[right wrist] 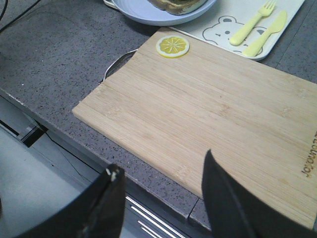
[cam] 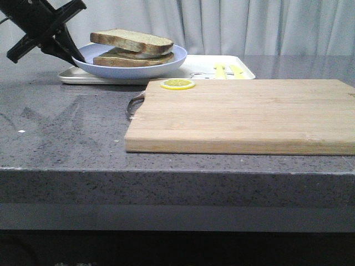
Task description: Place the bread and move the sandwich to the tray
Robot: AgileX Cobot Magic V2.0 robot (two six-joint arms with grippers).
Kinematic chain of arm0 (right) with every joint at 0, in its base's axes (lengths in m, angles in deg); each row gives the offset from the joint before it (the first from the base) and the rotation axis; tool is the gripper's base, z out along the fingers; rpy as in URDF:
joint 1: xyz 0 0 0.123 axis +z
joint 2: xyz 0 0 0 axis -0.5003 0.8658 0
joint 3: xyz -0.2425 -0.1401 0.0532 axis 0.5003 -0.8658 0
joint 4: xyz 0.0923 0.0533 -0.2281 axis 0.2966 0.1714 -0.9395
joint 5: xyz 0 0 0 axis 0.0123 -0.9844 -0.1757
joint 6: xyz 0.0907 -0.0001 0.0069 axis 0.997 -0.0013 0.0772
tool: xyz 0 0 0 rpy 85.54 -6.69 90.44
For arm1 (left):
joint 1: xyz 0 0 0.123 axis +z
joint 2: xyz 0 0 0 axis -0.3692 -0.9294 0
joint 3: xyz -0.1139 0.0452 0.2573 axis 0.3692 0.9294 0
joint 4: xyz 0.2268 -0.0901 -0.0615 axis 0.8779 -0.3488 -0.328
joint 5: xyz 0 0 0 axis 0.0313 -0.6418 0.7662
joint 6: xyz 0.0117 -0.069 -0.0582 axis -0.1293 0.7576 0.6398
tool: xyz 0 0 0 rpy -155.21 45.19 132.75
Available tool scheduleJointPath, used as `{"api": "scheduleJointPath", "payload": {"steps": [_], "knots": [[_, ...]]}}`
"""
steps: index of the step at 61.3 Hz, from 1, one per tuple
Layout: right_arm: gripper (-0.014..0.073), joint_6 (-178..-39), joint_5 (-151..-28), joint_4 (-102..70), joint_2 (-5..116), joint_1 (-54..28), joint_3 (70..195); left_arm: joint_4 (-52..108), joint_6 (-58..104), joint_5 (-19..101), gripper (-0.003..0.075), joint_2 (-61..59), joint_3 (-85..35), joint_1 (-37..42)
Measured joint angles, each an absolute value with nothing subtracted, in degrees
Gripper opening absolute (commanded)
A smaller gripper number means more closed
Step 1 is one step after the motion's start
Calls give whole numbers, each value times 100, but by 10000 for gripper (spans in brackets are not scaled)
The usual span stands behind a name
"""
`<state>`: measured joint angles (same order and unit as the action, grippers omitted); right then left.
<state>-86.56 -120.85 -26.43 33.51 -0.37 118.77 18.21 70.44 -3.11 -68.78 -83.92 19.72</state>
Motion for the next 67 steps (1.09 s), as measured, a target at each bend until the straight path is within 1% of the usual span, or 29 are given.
{"api": "scheduleJointPath", "payload": {"steps": [8, 10, 13, 27, 41, 55, 62, 67], "knots": [[383, -8656, -12085, -2643, 3351, -37, 11877, 1681, 7057, -278, 309, -6878, -8429, 1972], [383, -8656, -12085, -2643, 3351, -37, 11877, 1666, 7057, -278, 349, -6878, -8443, 1972], [383, -8656, -12085, -2643, 3351, -37, 11877, 1641, 7066, -265, 373, -6878, -8442, 1972], [383, -8656, -12085, -2643, 3351, -37, 11877, 1597, 6986, -340, 365, -6848, -8442, 1972], [383, -8656, -12085, -2643, 3351, -37, 11877, 1640, 6367, -712, 365, -6461, -8442, 1972], [383, -8656, -12085, -2643, 3351, -37, 11877, 2175, 5999, -990, 365, -5554, -8344, 1906], [383, -8656, -12085, -2643, 3351, -37, 11877, 2680, 5887, -847, 365, -4881, -7940, 1754], [383, -8656, -12085, -2643, 3351, -37, 11877, 2961, 5826, -583, 365, -4265, -7418, 1618]]}}
